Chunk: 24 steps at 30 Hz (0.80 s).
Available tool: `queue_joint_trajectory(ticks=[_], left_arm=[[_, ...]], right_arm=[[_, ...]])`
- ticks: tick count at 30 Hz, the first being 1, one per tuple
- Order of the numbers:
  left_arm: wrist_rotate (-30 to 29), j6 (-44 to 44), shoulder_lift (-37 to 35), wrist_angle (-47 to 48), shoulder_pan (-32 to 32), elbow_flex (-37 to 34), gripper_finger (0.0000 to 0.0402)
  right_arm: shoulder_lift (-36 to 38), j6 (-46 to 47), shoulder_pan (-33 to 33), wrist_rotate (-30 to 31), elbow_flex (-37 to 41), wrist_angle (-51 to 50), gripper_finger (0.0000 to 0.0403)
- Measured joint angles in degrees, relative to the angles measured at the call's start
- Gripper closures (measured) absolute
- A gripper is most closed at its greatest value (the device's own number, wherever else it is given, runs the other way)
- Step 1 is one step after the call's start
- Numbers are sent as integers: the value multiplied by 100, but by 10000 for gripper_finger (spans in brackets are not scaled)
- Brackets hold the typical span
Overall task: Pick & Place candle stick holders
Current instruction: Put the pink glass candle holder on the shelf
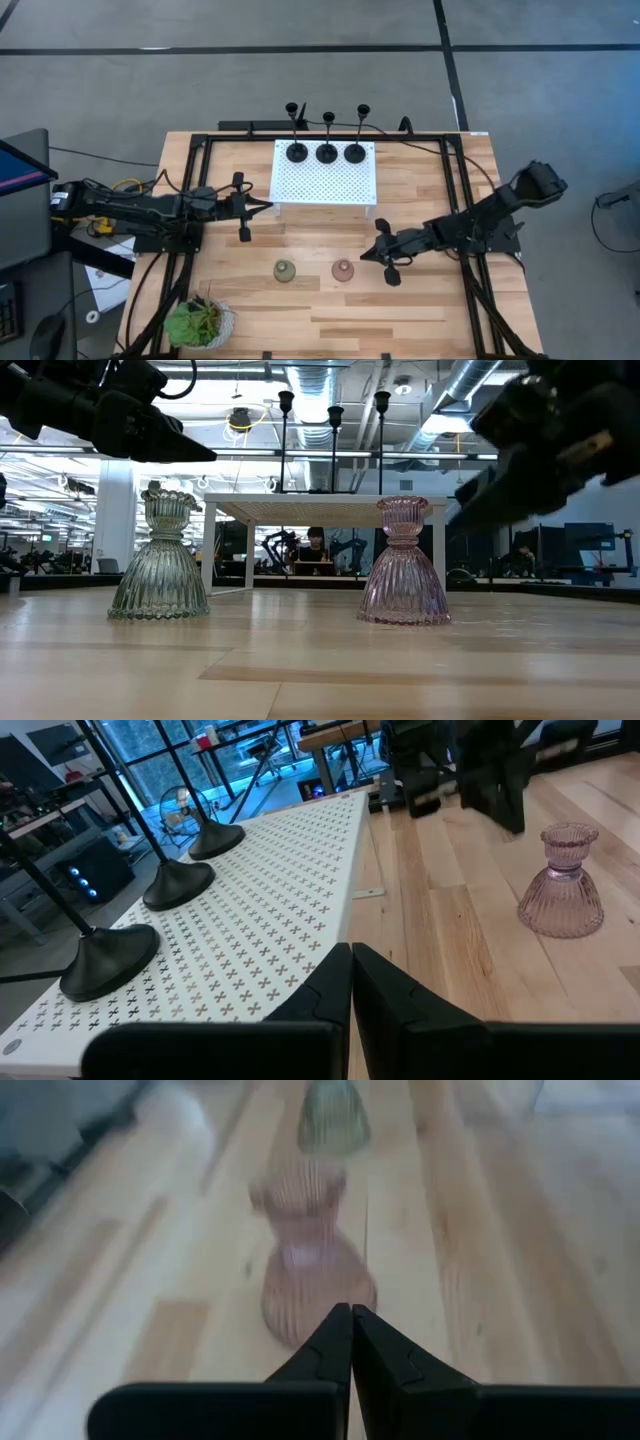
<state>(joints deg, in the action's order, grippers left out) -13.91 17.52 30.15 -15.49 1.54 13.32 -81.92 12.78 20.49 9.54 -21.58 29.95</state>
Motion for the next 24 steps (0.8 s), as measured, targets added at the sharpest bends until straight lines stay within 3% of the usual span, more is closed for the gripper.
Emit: queue_joint_trajectory(ticks=[9, 20, 24], left_arm=[[0, 2, 0, 0, 0, 0, 389], [2, 2, 0, 0, 0, 0, 389], [2, 2, 0, 0, 0, 0, 389]], right_arm=[[-777, -7, 2, -95, -191, -29, 403], [-854, -72, -81, -81, -333, 38, 401], [-854, -71, -111, -63, -333, 177, 372]])
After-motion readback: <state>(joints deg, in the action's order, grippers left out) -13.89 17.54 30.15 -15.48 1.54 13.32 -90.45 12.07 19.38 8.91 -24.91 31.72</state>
